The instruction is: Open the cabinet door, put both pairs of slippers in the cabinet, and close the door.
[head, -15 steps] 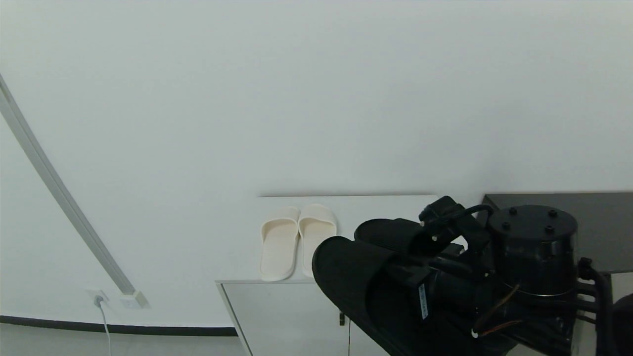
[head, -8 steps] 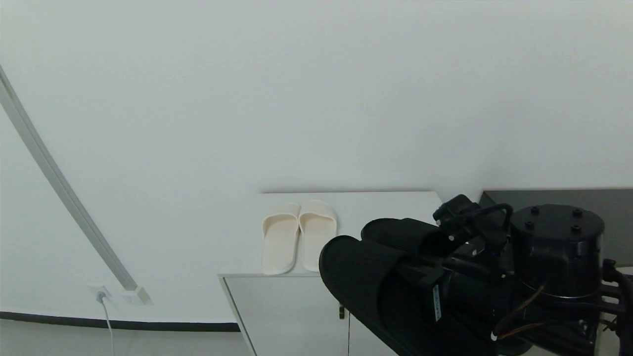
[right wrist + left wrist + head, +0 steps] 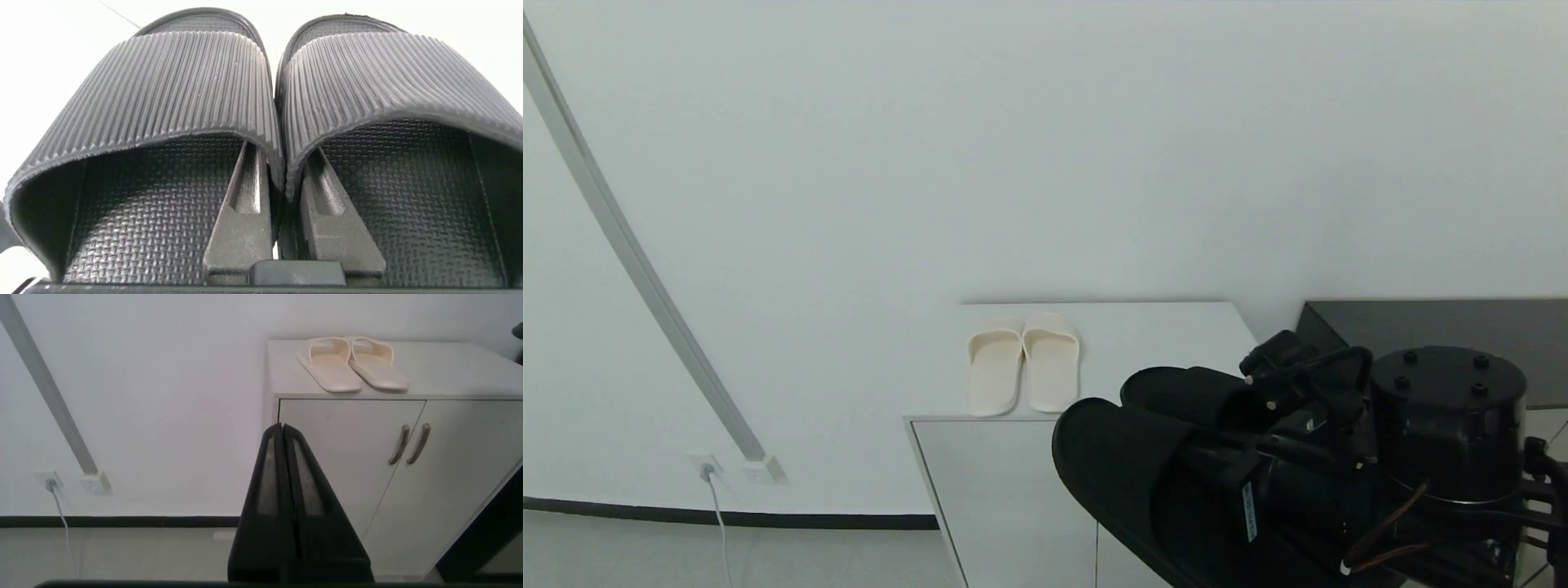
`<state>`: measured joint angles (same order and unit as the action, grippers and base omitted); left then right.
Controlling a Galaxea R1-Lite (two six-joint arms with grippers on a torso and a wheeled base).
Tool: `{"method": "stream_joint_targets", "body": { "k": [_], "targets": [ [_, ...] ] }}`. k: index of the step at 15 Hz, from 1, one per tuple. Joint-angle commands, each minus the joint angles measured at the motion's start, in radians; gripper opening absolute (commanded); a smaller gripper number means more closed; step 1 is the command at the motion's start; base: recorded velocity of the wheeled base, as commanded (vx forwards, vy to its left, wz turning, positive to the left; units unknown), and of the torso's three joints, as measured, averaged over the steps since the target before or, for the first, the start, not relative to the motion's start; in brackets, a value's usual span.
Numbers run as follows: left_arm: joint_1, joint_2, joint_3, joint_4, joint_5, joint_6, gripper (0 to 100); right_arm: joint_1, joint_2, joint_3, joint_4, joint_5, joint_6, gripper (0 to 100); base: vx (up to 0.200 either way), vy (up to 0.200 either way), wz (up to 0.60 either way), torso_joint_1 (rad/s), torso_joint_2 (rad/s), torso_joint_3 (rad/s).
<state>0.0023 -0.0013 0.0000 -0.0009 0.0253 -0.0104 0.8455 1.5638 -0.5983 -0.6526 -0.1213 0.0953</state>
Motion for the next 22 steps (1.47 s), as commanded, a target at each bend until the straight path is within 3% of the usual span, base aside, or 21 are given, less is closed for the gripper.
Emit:
{"method": "stream_joint_targets", "body": {
  "k": [1, 12, 19, 20, 22],
  "targets": [
    [0.001, 0.001, 0.000, -0.001, 0.001, 0.000, 0, 0.001, 0.004, 0.002, -0.001, 0.000, 0.000, 0, 0.000, 0.000, 0.00, 0.000, 0.00, 0.000],
    [0.001, 0.001, 0.000, -0.001, 0.001, 0.000, 0, 0.003, 0.004, 0.012, -0.001, 0.002, -0.016, 0, 0.000, 0.000, 0.00, 0.000, 0.00, 0.000],
    [0.001, 0.001, 0.000, -0.001, -0.001, 0.000, 0, 0.003, 0.005, 0.017, -0.001, 0.002, -0.020, 0, 0.000, 0.000, 0.00, -0.142, 0.30, 0.164],
    [0.001, 0.001, 0.000, -0.001, -0.001, 0.000, 100, 0.003, 0.007, 0.017, -0.001, 0.002, -0.020, 0, 0.000, 0.000, 0.00, -0.163, 0.35, 0.198],
    [0.001, 0.001, 0.000, -0.001, -0.001, 0.000, 100, 0.003, 0.007, 0.018, -0.001, 0.000, -0.020, 0, 0.000, 0.000, 0.00, -0.154, 0.35, 0.195]
  ]
}}
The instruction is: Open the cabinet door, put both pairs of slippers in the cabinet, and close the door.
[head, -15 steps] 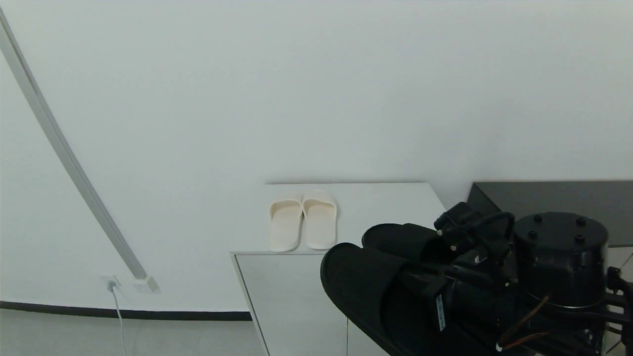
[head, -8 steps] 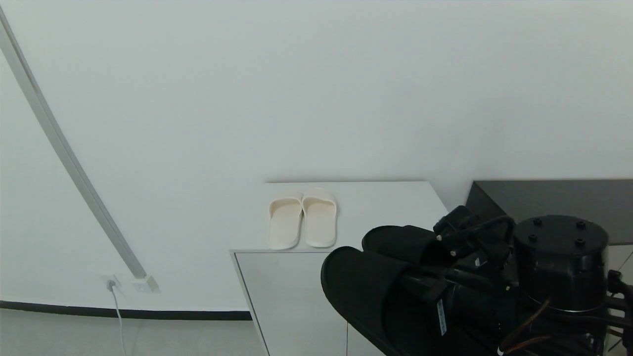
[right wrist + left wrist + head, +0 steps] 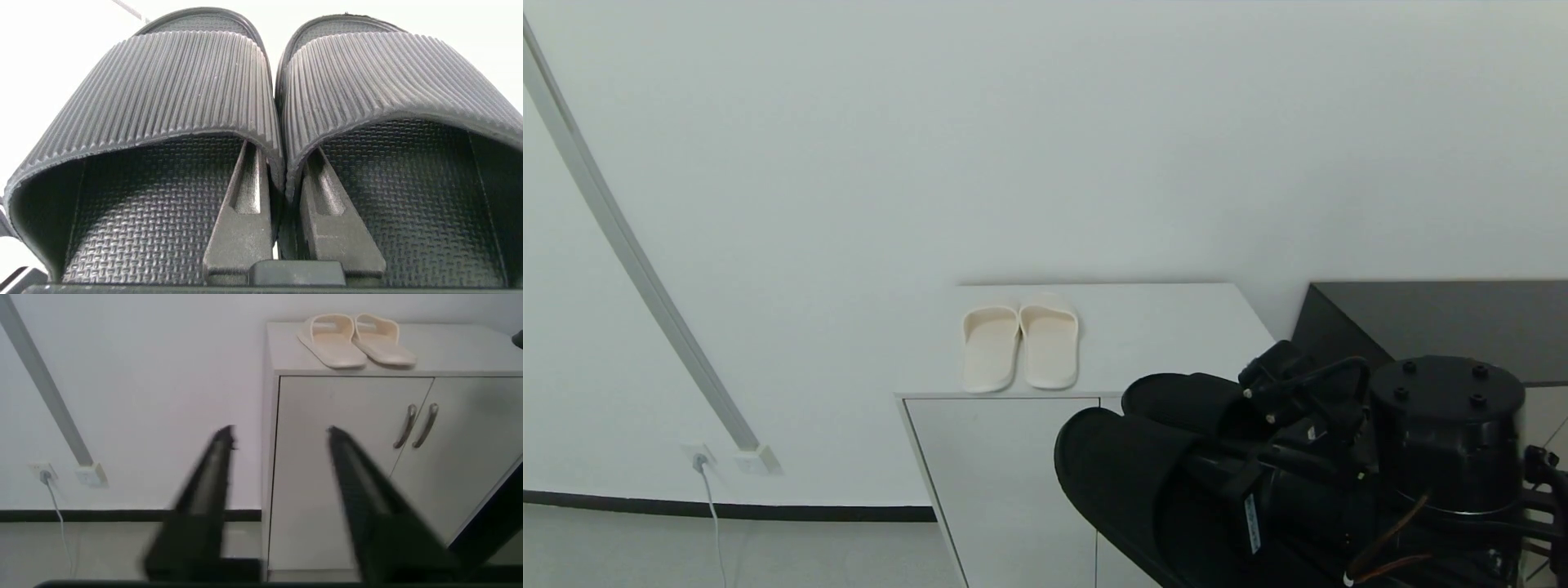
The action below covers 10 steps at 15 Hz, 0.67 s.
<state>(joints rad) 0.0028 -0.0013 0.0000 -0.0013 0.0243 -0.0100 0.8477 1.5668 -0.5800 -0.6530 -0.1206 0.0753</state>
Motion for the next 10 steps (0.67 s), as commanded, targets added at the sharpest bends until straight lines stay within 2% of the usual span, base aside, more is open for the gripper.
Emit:
{"method": "stream_joint_targets", "body": {
  "k": [1, 7, 10],
  "targets": [
    [0.000, 0.001, 0.000, 0.000, 0.000, -0.001, 100, 0.001, 0.004, 0.000, 0.000, -0.001, 0.000, 0, 0.000, 0.000, 0.00, -0.168, 0.35, 0.193],
    [0.000, 0.001, 0.000, 0.000, 0.002, -0.001, 100, 0.002, 0.004, 0.006, 0.000, -0.001, 0.000, 0, 0.000, 0.000, 0.00, -0.157, 0.38, 0.215],
    [0.000, 0.001, 0.000, 0.000, 0.002, -0.001, 100, 0.001, 0.007, 0.006, 0.000, -0.001, 0.000, 0, 0.000, 0.000, 0.00, -0.219, 0.53, 0.300]
  ]
}}
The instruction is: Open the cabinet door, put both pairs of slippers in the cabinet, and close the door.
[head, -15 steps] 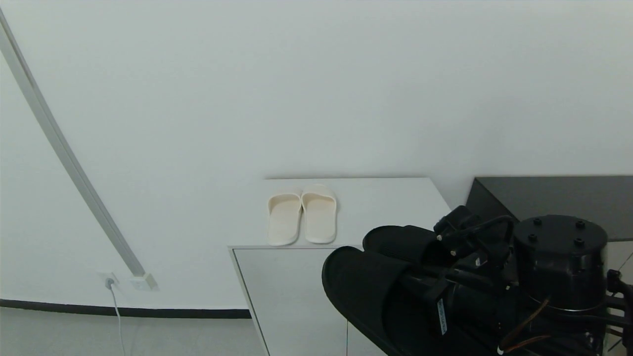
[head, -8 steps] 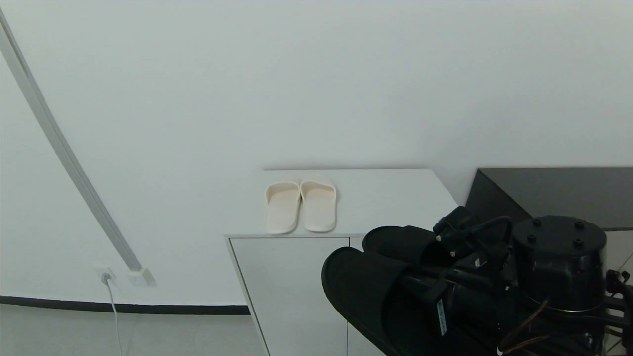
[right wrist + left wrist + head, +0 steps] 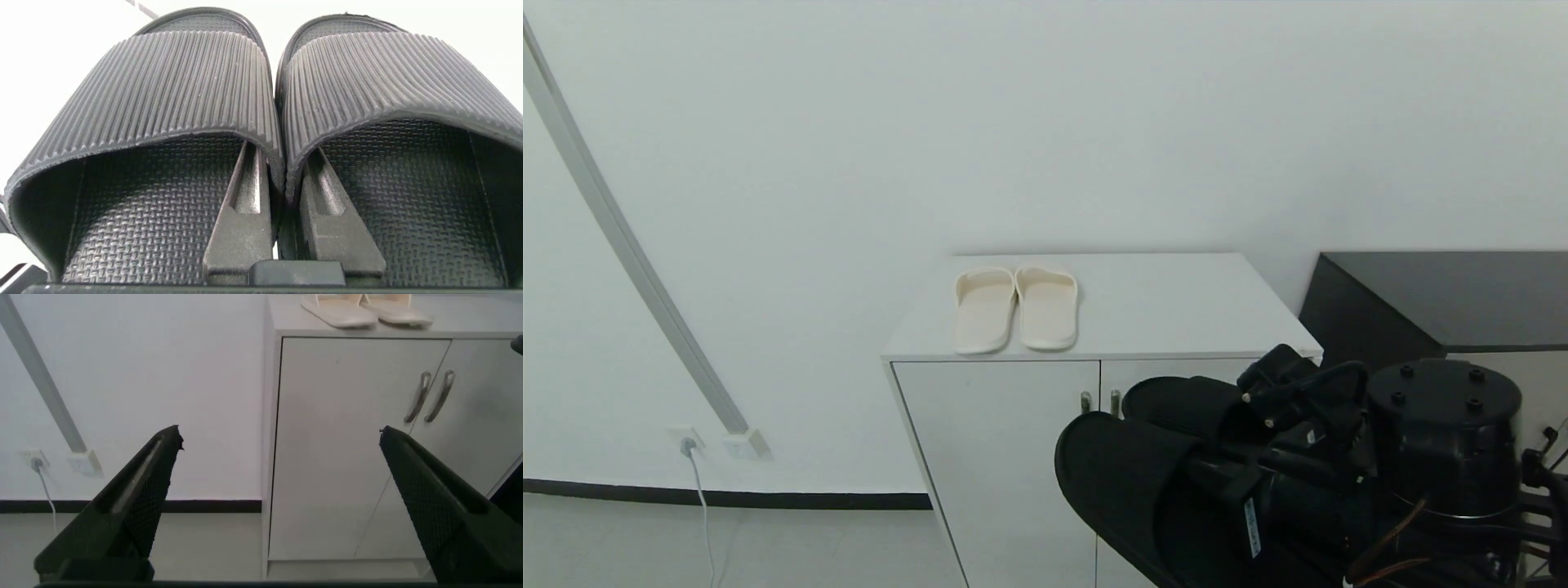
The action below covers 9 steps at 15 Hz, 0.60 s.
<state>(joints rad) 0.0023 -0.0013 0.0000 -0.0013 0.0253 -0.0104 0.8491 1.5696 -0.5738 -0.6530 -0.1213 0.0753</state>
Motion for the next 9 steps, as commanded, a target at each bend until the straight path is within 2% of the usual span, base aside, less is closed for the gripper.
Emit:
{"method": "stream_joint_targets", "body": {
  "k": [1, 9],
  "targets": [
    [0.001, 0.001, 0.000, 0.000, 0.001, 0.001, 100, -0.001, 0.003, 0.000, -0.002, 0.000, 0.000, 0, 0.000, 0.000, 0.00, -0.227, 0.54, 0.320],
    [0.001, 0.001, 0.000, 0.000, 0.001, 0.001, 100, 0.001, 0.001, 0.002, 0.000, 0.000, 0.000, 0, 0.000, 0.000, 0.00, -0.206, 0.53, 0.317]
  ]
}}
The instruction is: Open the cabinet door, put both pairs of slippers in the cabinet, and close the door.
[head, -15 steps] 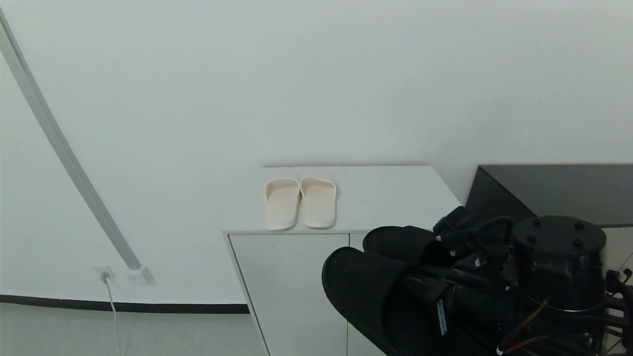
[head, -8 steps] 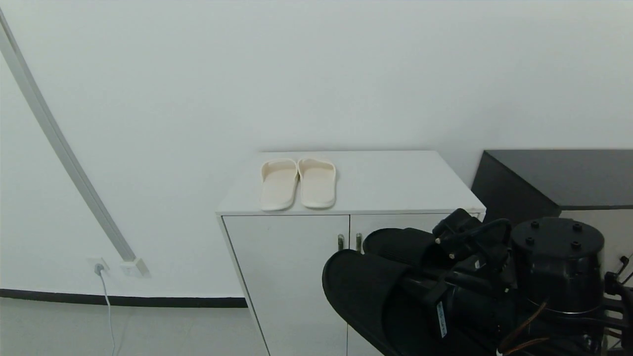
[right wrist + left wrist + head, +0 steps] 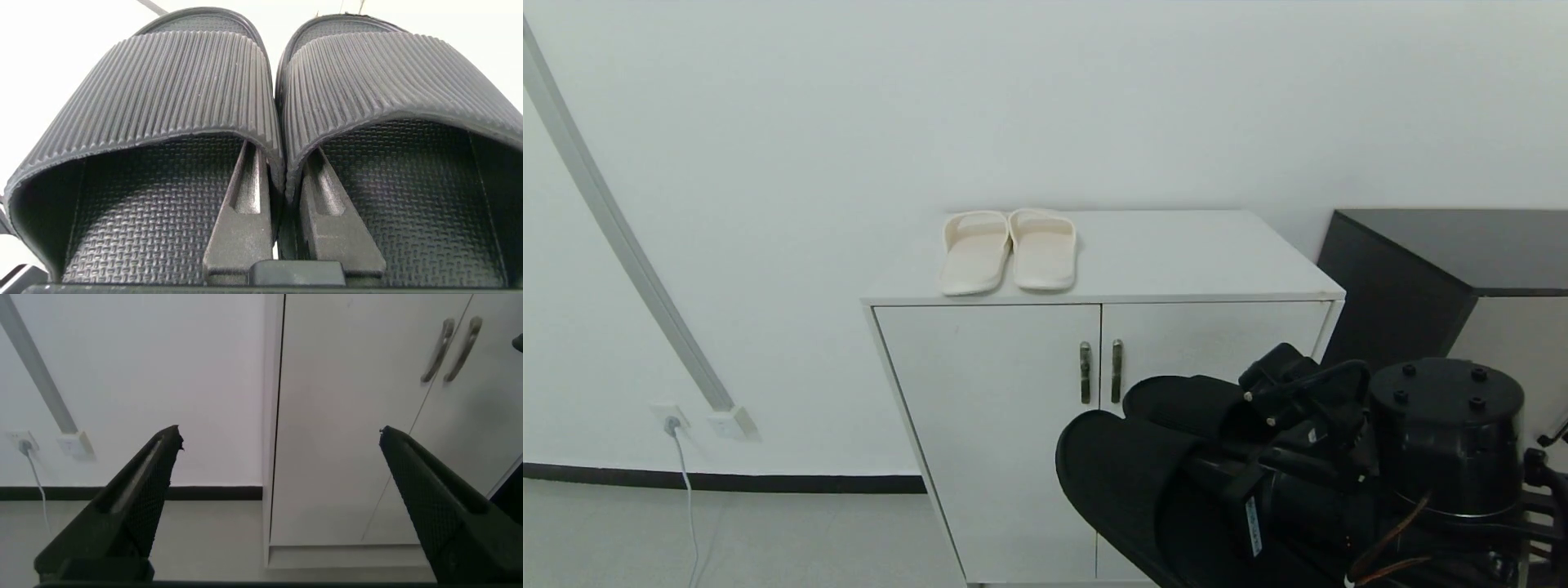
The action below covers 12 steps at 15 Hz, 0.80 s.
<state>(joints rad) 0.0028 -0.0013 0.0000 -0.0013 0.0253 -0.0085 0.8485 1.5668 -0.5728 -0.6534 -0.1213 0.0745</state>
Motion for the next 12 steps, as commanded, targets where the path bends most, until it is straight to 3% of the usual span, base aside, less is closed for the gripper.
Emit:
{"method": "stream_joint_targets", "body": {
  "k": [1, 12],
  "targets": [
    [0.000, 0.001, 0.000, 0.000, 0.001, -0.001, 100, 0.001, 0.002, 0.002, 0.000, 0.000, -0.001, 0, 0.000, 0.000, 0.00, -0.178, 0.50, 0.315],
    [0.000, 0.001, 0.000, 0.001, -0.002, -0.001, 100, 0.004, 0.022, 0.017, -0.002, 0.005, -0.027, 0, 0.000, 0.000, 0.00, -0.136, 0.48, 0.335]
  ]
}}
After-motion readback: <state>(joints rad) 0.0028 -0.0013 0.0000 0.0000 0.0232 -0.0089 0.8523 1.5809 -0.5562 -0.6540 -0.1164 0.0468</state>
